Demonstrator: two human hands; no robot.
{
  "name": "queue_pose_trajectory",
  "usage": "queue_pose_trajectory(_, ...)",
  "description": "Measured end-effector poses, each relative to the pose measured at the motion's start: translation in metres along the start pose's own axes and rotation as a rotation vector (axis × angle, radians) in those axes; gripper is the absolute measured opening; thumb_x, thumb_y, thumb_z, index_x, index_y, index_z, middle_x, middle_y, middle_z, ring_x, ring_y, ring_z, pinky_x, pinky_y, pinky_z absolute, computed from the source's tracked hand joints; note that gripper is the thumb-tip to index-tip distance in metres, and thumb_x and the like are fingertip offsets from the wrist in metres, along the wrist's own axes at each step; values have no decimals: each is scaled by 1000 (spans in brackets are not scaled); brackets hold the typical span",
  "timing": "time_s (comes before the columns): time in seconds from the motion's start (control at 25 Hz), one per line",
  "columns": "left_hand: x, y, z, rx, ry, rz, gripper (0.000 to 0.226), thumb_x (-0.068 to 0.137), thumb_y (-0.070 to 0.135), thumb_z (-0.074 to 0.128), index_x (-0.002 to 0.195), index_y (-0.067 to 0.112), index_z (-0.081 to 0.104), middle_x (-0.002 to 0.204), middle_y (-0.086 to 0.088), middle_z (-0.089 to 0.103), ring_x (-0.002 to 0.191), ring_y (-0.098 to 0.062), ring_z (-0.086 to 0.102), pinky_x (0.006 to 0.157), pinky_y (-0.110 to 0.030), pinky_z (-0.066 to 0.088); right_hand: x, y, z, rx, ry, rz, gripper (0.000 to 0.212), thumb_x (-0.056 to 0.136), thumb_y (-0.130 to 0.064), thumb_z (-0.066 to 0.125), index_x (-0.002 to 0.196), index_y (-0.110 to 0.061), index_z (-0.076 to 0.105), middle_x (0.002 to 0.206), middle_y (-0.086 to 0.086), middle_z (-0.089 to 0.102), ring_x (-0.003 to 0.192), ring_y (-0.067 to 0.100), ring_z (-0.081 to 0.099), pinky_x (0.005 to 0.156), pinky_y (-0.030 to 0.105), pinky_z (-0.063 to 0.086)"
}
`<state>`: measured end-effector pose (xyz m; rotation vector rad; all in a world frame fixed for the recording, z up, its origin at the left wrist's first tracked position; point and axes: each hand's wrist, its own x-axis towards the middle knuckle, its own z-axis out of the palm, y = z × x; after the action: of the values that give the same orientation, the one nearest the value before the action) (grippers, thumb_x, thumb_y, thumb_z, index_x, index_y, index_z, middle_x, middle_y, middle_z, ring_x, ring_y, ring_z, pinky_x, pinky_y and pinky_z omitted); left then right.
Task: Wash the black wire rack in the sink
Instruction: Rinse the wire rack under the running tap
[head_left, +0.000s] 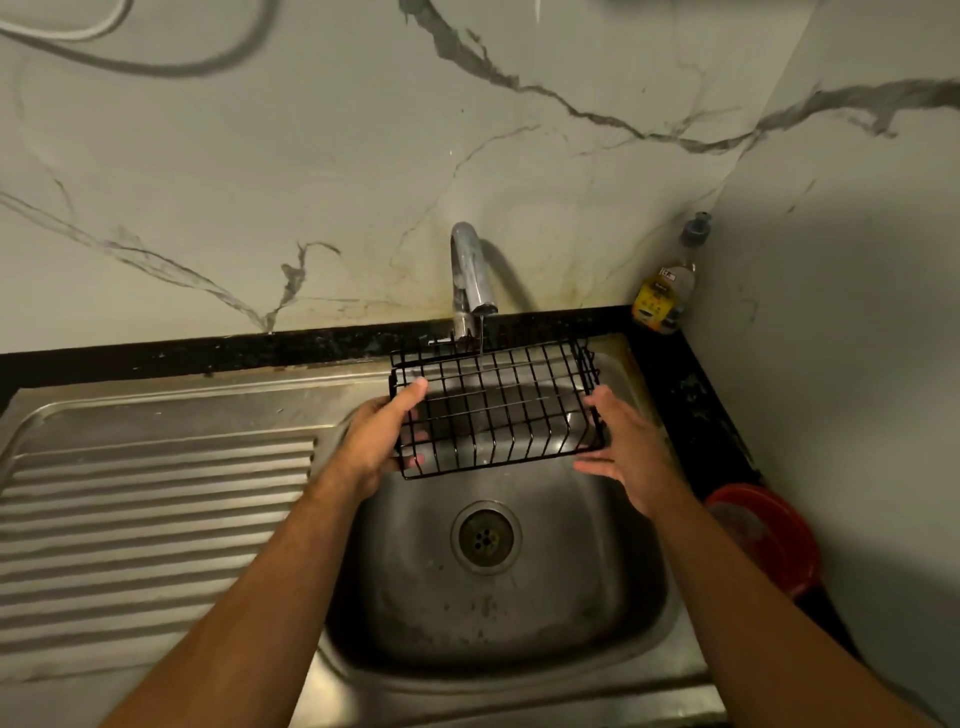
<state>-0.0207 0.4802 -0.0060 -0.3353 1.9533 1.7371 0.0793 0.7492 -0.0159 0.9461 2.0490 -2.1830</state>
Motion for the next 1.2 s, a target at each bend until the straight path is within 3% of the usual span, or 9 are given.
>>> queue_pose_trajectory(0.12, -2, 8, -5, -42, 22, -41, 50, 86, 66, 66, 113, 24, 65, 114, -7, 67, 96, -28, 70, 64, -38, 57, -5, -23, 9, -247, 82, -103, 49, 96, -66, 35, 118, -31, 60, 103, -17, 53, 91, 14, 59, 78, 46, 60)
queue_pose_trajectory(0.28, 3, 26, -15, -120, -30, -158, 62, 76, 76, 66, 107, 22, 60, 89, -5, 56, 62, -17, 56, 50, -26, 40, -6, -51, 22, -339, 216, -226, 66, 97, -69, 26, 74, -15, 56, 74, 0, 56, 72, 16, 54, 67, 33, 45)
queue_pose_trajectory(0.4, 13, 35, -23, -202, -35, -227, 60, 72, 78, 65, 85, 19, 57, 70, -4, 50, 51, -14, 40, 39, -19, 30, 1, -71, 33, -391, 234, -131, 77, 93, -74, 22, 77, -9, 60, 83, 5, 62, 75, 19, 61, 57, 36, 57)
queue_pose_trajectory(0.6, 24, 38, -45, -191, -55, -348, 66, 71, 78, 63, 67, 14, 48, 72, -9, 52, 47, -14, 36, 34, -17, 28, 11, -92, 50, -638, 213, -120, 89, 85, -83, 15, 80, -11, 66, 77, 6, 69, 59, 19, 70, 71, 45, 61)
queue_pose_trajectory(0.72, 26, 36, -53, -176, -118, -402, 68, 73, 82, 57, 69, 14, 52, 73, -9, 50, 40, -14, 40, 36, -16, 30, 19, -96, 55, -648, 200, -115, 90, 81, -87, 17, 76, -11, 64, 71, 5, 69, 58, 18, 70, 73, 46, 60)
queue_pose_trajectory(0.92, 23, 43, -36, -142, -217, -379, 70, 87, 84, 40, 71, 16, 54, 71, -5, 45, 34, -12, 41, 35, -14, 32, 24, -94, 36, -561, 262, 40, 88, 82, -86, 24, 97, -8, 63, 90, 5, 67, 67, 17, 67, 66, 35, 61)
queue_pose_trajectory(1.04, 14, 57, -13, -177, -280, -364, 69, 93, 78, 38, 71, 15, 57, 58, 0, 50, 34, -9, 39, 33, -15, 35, 23, -92, 12, -632, 266, 96, 89, 86, -83, 16, 104, -11, 64, 84, 8, 68, 49, 13, 62, 44, 22, 43)
queue_pose_trajectory(1.2, 1, 73, 12, -158, -317, -357, 66, 99, 70, 37, 65, 16, 57, 52, 3, 50, 32, -7, 38, 31, -14, 35, 20, -81, -11, -519, 312, 115, 77, 91, -77, 19, 79, -12, 57, 66, 9, 60, 49, 19, 55, 52, 28, 41)
